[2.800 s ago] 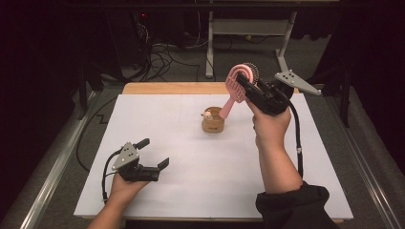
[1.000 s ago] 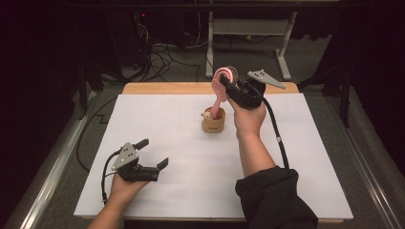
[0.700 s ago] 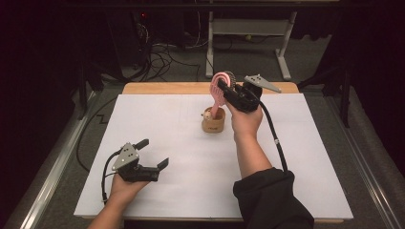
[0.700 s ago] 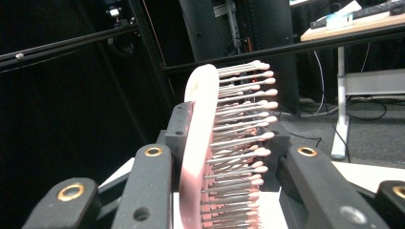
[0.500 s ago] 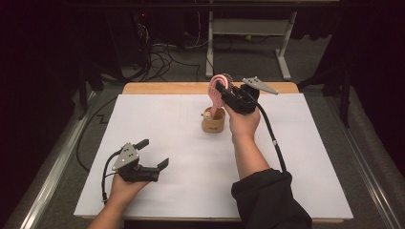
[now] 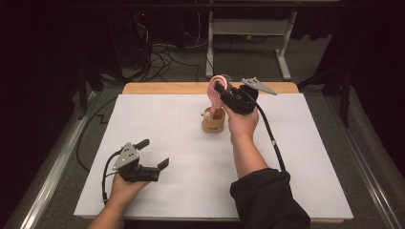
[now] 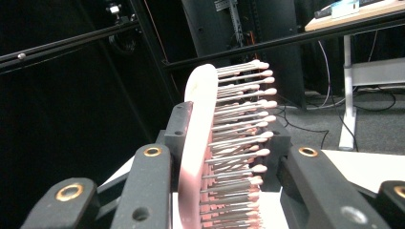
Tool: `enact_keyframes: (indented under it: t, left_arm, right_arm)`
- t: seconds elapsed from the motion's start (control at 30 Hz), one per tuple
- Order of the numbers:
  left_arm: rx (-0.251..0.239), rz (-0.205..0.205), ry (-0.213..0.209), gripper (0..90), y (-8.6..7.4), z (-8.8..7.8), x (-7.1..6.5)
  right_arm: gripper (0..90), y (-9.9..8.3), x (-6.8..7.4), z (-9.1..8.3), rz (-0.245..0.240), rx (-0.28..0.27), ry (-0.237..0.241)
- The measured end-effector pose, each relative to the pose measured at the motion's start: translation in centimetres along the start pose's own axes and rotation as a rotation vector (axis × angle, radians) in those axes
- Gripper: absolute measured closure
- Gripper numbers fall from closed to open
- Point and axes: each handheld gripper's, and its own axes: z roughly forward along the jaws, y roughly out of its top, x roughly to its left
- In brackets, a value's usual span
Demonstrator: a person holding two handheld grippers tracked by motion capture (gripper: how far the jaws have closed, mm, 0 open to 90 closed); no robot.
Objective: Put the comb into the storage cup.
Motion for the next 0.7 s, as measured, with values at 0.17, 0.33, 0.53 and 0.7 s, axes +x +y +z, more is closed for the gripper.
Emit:
enact_keyframes:
  t: [0.17, 0.33, 0.53, 0.7]
  left_arm:
    - [-0.009, -0.002, 0.004, 0.0, 0.06, -0.19, 0.01]
    - [-0.010, 0.000, 0.002, 0.0, 0.09, -0.18, -0.07]
    - [-0.009, 0.003, 0.001, 0.0, 0.09, -0.17, -0.13]
    - [-0.007, 0.001, -0.001, 0.0, 0.08, -0.13, -0.15]
  right_arm:
    - [66.2, -0.19, -0.02, 0.13, -0.007, 0.005, -0.004]
    - [66.0, -0.41, 0.13, 0.24, -0.016, 0.011, -0.001]
    - [65.6, -0.43, 0.16, 0.29, -0.013, 0.012, 0.000]
    - [64.5, -0.41, 0.02, 0.32, -0.013, 0.025, 0.003]
